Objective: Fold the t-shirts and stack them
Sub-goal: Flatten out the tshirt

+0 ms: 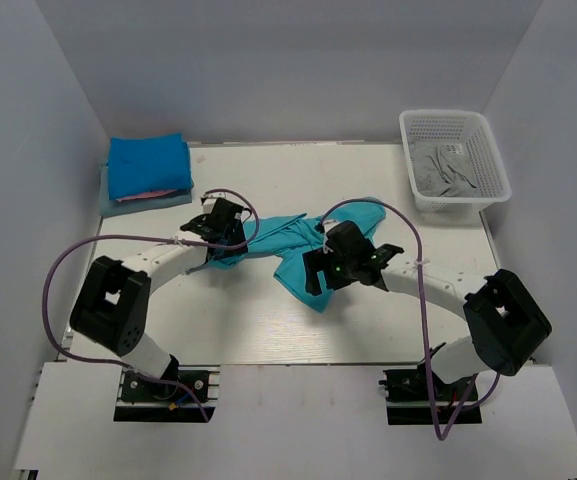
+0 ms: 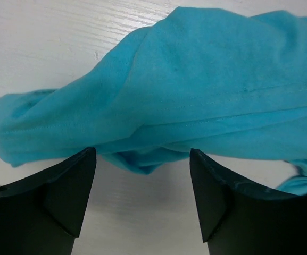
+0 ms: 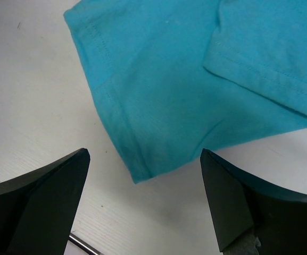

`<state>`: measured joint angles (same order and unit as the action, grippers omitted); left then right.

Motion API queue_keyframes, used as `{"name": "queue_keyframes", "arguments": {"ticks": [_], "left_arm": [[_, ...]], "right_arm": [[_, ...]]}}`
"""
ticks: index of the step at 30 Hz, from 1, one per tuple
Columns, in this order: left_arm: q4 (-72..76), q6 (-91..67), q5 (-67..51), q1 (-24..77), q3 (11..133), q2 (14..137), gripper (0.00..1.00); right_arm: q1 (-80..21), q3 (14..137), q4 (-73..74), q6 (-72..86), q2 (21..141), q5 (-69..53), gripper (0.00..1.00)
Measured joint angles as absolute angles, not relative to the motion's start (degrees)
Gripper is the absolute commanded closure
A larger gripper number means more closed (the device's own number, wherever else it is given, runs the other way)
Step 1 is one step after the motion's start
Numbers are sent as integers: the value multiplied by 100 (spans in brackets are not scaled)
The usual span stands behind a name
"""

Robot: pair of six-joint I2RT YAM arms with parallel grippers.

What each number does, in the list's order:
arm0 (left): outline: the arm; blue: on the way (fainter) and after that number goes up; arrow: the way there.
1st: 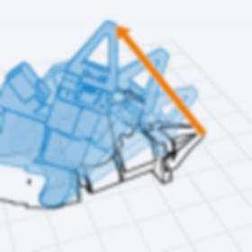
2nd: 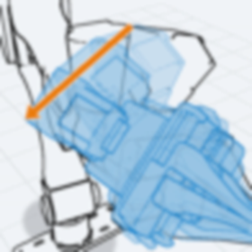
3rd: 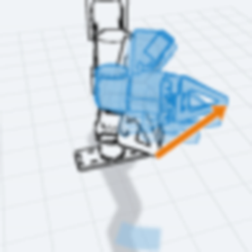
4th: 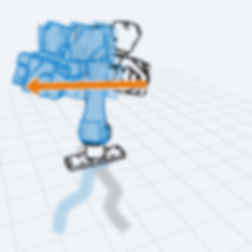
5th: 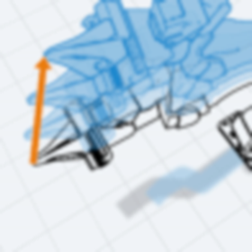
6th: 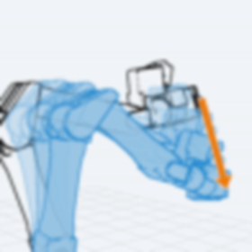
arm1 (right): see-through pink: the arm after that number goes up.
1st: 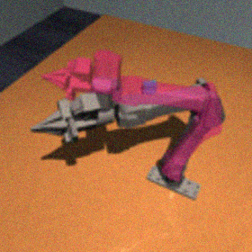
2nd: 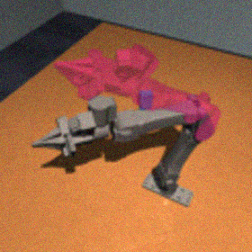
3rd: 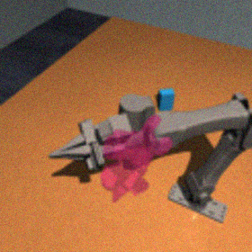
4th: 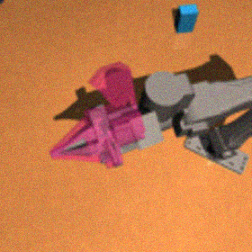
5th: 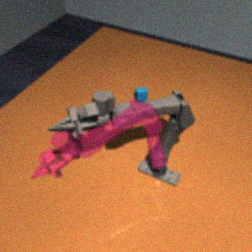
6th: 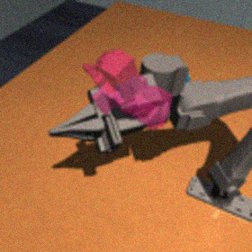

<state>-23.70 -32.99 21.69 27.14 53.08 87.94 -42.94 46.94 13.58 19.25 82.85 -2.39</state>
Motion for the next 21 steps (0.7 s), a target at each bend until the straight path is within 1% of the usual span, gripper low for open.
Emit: {"name": "queue_keyframes", "arguments": {"ticks": [2, 3, 4, 5, 6, 7, 8, 9, 12, 15, 17, 18, 19, 20, 21], "left_arm": [[-2381, -3282, 2213, 2711, 5408, 9037, 29], [-2388, -3264, 2226, 2714, 5474, 9148, 37], [-2386, -3251, 2231, 2714, 5513, 9209, 42], [-2390, -3240, 2257, 2714, 5553, 9260, 56], [-2386, -3273, 2276, 2714, 5590, 9303, 59], [-2392, -3247, 2309, 2711, 5621, 9330, 64], [-2386, -3238, 2316, 2705, 5642, 9347, 72], [-2383, -3238, 2327, 2689, 5658, 9349, 86], [-2375, -3229, 2370, 2659, 5682, 9349, 100], [-2388, -3218, 2462, 2635, 5686, 9349, 100], [-2425, -3208, 2519, 2633, 5688, 9349, 75], [-2451, -3225, 2550, 2630, 5688, 9349, 67], [-2486, -3242, 2580, 2630, 5690, 9349, 51], [-2523, -3260, 2615, 2630, 5693, 9349, 45], [-2547, -3277, 2637, 2630, 5695, 9349, 45]], "right_arm": [[-4434, 4687, 1354, 1935, 8289, -174, 10], [-4504, 4687, 1352, 1944, 8294, -130, 10], [-4554, 4687, 1350, 1951, 8305, -78, 10], [-4628, 4687, 1350, 1955, 8342, 3, 10], [-4678, 4687, 1350, 1959, 8394, 69, 10], [-4727, 4687, 1352, 1973, 8468, 139, 10], [-4759, 4687, 1350, 1981, 8545, 185, 10], [-4790, 4687, 1354, 1999, 8639, 237, 10], [-4886, 4700, 1376, 2036, 8899, 388, 10], [-4980, 4768, 1367, 2062, 8954, 550, 10], [-5033, 4768, 1398, 2064, 8967, 650, 10], [-5054, 4768, 1402, 2062, 8967, 690, 10], [-5074, 4768, 1402, 2064, 8967, 720, 10], [-5094, 4768, 1406, 2062, 8967, 744, 10], [-5116, 4768, 1411, 2062, 8967, 764, 10]]}}
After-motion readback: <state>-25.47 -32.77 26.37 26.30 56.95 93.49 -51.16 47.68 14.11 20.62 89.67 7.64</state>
